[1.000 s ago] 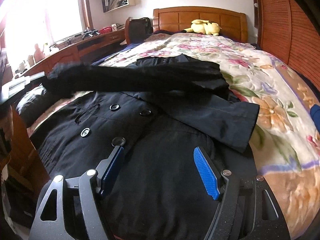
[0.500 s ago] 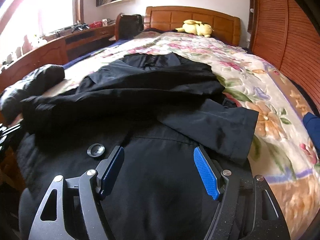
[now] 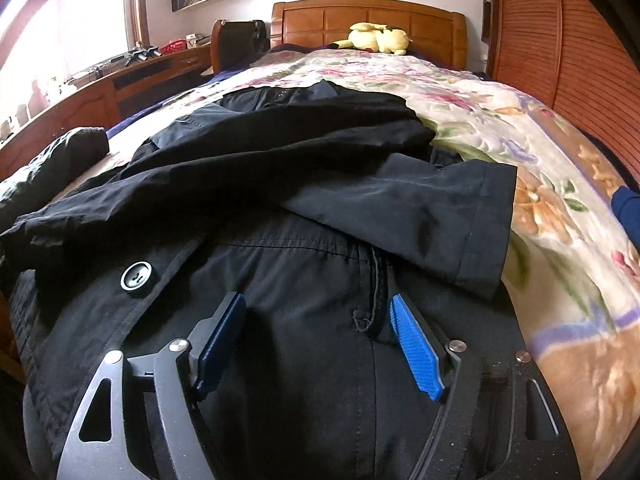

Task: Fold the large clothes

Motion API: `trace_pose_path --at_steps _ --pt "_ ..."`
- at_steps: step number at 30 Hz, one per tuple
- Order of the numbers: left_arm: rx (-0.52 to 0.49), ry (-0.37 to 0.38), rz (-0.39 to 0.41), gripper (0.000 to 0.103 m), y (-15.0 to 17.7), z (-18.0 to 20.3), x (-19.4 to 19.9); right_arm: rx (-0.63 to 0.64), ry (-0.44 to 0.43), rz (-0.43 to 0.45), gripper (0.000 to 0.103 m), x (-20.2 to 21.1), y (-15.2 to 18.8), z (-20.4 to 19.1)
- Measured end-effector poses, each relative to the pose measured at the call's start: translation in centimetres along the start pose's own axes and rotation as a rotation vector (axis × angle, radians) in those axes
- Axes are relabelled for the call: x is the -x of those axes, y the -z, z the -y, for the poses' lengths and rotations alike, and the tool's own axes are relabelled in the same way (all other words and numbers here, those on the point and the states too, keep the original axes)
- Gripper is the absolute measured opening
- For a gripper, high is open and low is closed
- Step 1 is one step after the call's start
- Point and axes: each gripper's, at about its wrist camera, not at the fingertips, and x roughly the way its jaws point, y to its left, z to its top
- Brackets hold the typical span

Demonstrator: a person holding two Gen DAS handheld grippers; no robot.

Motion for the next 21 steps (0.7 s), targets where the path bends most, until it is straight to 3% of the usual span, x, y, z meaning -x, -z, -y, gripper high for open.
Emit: trace_pose_path --at_steps 1,3,7,12,19,21 --pt "0.002 -0.005 0.001 0.07 -0.6 -0.3 -0.3 0.002 0.004 0.004 0.079 -0.1 0.1 -0.1" --pt "0.007 -0.026 0.003 0.075 -1.8 -0.9 -1.4 0.009 0.013 0.015 0.08 -0.3 0.2 -0.2" --pt "0.051 -0.056 -0.063 0.075 -3.2 -2.6 -5.4 0.011 0.019 0.031 0.081 -0.3 0.7 -0.3" --pt "0.085 0.003 -0.208 0.075 -2.0 -3.5 -9.7 0.014 0.021 0.035 0.081 -0.2 1.1 -0.4" --pt "0.036 0.015 -0.285 0.074 0.7 -2.3 -10.6 0.02 0.024 0.034 0.081 -0.1 1.2 -0.5" --pt "0.018 0.022 -0.292 0.067 1.0 -2.0 -10.6 0.024 0.018 0.022 0.081 0.2 1.0 -0.5"
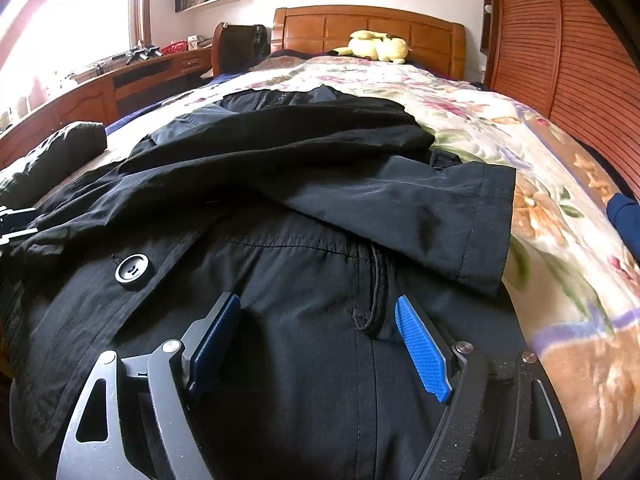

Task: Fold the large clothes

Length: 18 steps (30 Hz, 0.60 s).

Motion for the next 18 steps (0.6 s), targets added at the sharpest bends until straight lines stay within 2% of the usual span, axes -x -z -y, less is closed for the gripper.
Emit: trace_pose_path --at_steps 5,7,8,14,18 --pt "-0.029 0.053 -0.018 0.036 0.0 0.8 0.1 0.0 -0.041 0.006 0.081 1.1 -0.3 0.5" --pt "-0.043 0.078 -0.022 0.016 -0.4 1.0 0.2 0.018 -0.032 0.019 0.081 1.5 -0.2 0.5" --pt "-0.051 0.08 -0.018 0.013 -0.6 1.0 0.4 0.023 -0.03 0.027 0.081 1.7 -0.2 0.5" --pt "-0.032 0.006 0.107 0.01 -4.2 -1.3 2.9 0.003 -0.039 0.071 0.081 3.0 -1.5 2.0" --pt "0.0 -0.032 0.135 0.01 -6.2 -3.8 2.9 -0.004 -0.037 0.087 0.081 3.6 -2.7 3.0"
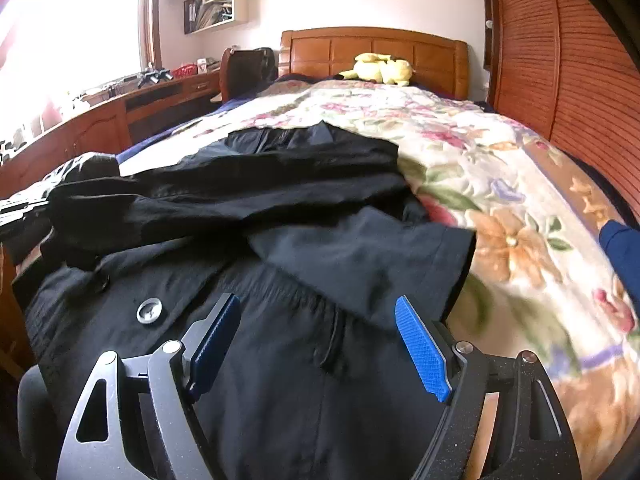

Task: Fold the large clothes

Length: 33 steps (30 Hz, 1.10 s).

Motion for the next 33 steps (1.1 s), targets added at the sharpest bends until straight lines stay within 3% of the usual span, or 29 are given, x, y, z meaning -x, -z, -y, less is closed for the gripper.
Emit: trace_pose_path --at_steps 5,7,9,19,23,24,25,26,33 --pt "0.022 -0.018 0.009 0.016 0.1 -1.3 -0.8 0.025 0.002 -0.01 0.081 -0.9 -1.1 0.1" --pt "0.032 -0.02 0.026 0.029 0.4 -1.7 -1.1 0.048 0.017 -0.02 0.081 -1.9 -1.4 -0.3" --pt "0.035 -0.023 0.051 0.036 0.6 -1.9 -1.1 0.064 0.019 -0.032 0.081 -2.9 -1.5 -0.8" --pt "0.022 -0.077 0.123 0.04 1.0 -1.8 -0.2 0.162 0.05 -0.13 0.081 -7.0 -0.7 -3.0" --pt "0.039 -0.03 0.129 0.041 0.8 -1.9 0.2 0.155 0.044 -0.146 0.083 -7.5 -0.8 -2.6" --pt "0.038 -0.026 0.131 0.053 0.7 -1.8 0.3 0.151 0.043 -0.147 0.083 -7.6 -0.9 -2.6" --pt "0.038 -0.028 0.14 0.077 0.7 -1.7 0.4 0.148 0.043 -0.146 0.083 -7.7 -0.9 -2.5" --pt "0.04 -0.03 0.149 0.085 0.8 -1.6 0.6 0.149 0.045 -0.144 0.084 -7.6 -0.9 -2.5" --pt "0.069 -0.019 0.165 0.086 1.2 -1.6 1.6 0.133 0.029 -0.15 0.085 -7.6 -0.6 -2.4"
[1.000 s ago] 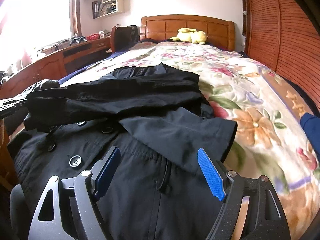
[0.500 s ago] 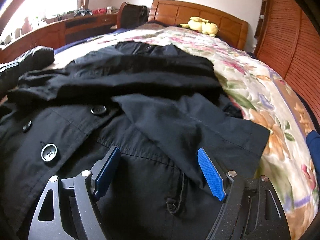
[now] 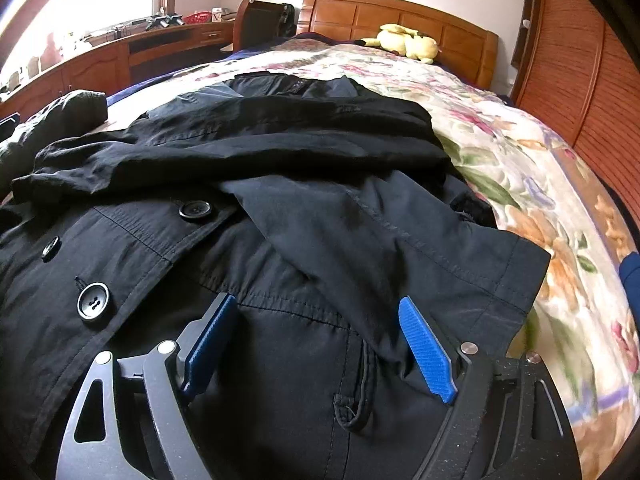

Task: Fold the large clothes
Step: 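Move both tools to the coat hem and close them on it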

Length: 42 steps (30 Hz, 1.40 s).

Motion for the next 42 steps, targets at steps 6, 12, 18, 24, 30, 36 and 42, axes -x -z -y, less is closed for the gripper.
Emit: trace_pose_path --at_steps 6,12,18,24,30,36,42 --pt "-0.004 0.012 -0.05 0.086 1.8 -0.2 0.5 -0.01 0.004 -0.008 0.089 0.0 0.1 0.2" --pt "-0.014 0.026 -0.121 0.086 4.8 -0.7 0.8 0.0 -0.004 -0.015 0.089 0.3 0.2 0.1" --pt "0.007 0.041 -0.162 0.076 7.1 -1.1 1.6 -0.022 -0.028 -0.023 0.089 2.4 0.9 0.2" --pt "0.004 0.052 -0.175 0.059 8.7 -0.6 3.1 -0.033 0.003 0.003 0.089 6.5 3.8 0.2" --pt "0.008 0.067 -0.185 0.049 9.6 -0.1 4.3 -0.059 0.062 -0.006 0.089 10.2 6.6 1.5" --pt "-0.009 0.065 -0.184 0.046 10.2 0.7 5.3 -0.111 0.075 -0.024 0.089 12.9 9.2 2.8" --pt "0.002 0.057 -0.199 0.041 10.7 0.7 5.4 -0.161 0.043 -0.046 0.085 14.3 10.9 3.8"
